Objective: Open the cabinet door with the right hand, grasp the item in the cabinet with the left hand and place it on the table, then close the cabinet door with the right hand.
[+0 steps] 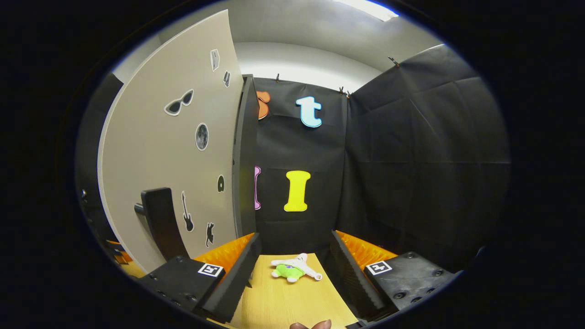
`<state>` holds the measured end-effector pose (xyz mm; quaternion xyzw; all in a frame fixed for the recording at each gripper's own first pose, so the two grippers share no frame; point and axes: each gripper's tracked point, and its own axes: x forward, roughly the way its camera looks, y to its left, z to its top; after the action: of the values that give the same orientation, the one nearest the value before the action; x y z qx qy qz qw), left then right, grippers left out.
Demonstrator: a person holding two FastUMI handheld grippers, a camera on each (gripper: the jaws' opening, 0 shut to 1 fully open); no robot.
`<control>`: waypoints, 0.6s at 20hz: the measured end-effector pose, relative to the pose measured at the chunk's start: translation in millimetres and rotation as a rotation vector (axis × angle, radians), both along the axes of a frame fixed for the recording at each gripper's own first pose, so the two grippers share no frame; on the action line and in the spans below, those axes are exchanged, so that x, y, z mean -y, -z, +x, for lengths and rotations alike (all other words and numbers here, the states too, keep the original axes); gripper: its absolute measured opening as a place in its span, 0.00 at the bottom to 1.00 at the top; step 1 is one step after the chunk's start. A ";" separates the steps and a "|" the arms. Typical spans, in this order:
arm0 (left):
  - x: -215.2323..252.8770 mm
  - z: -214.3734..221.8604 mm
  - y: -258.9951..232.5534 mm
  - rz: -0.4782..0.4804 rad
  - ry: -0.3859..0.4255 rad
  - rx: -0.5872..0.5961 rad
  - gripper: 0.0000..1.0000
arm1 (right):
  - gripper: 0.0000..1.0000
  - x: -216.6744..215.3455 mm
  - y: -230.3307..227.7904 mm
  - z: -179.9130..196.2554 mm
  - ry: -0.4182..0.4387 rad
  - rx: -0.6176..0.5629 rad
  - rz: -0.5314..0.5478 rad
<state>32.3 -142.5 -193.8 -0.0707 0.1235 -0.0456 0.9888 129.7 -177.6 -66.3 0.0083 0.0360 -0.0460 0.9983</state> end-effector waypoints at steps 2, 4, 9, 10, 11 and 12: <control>-24.2 -1.1 -26.9 0.006 -0.037 0.035 0.95 | 0.97 -5.1 -5.6 -1.3 0.001 0.006 -0.007; -46.0 -0.4 -51.2 0.050 -0.066 0.071 0.95 | 0.97 -9.6 -8.5 -2.4 0.000 0.008 -0.020; -82.5 -4.6 -116.9 0.034 -0.102 0.141 0.95 | 0.96 -12.5 -10.1 -5.6 0.026 0.010 0.003; -87.9 -5.6 -129.4 0.031 -0.104 0.154 0.95 | 0.96 -13.5 -10.4 -6.9 0.027 0.010 0.013; -93.7 -7.8 -140.1 0.038 -0.106 0.164 0.92 | 0.96 -12.9 -9.9 -6.7 0.037 0.010 0.014; -99.3 -8.5 -148.6 0.052 -0.110 0.168 0.95 | 0.91 -13.8 -11.3 -9.3 0.043 0.011 0.013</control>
<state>23.8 -43.2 -45.3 -0.0476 0.0370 0.0061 0.9982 120.4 -163.8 -54.9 0.0159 0.0307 -0.0672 0.9971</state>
